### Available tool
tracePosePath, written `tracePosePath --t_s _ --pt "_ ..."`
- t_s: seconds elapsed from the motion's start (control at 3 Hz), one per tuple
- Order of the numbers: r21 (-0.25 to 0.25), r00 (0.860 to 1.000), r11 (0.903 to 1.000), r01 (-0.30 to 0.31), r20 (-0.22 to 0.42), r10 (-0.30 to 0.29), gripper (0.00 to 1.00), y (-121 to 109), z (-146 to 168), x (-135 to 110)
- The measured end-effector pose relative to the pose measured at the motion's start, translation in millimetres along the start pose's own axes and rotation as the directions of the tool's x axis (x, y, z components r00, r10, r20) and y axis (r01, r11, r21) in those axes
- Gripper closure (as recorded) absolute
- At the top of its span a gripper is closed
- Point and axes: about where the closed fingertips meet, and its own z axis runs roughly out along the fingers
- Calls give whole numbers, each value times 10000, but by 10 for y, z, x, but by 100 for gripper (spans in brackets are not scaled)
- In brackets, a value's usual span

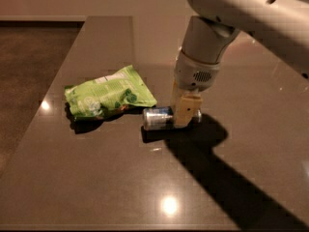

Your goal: Move redbull can near green rice chip bag

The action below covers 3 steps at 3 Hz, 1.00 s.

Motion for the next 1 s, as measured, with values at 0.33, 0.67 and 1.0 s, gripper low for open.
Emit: tracePosePath --t_s 0.33,0.67,1.0 --pt "-55 9996 9999 -158 -240 156 82 -47 105 -97" --pt "-151 9993 9994 -314 -199 311 59 -110 171 -185" --pt "-147 9990 9989 -441 -115 439 35 -189 196 -266"
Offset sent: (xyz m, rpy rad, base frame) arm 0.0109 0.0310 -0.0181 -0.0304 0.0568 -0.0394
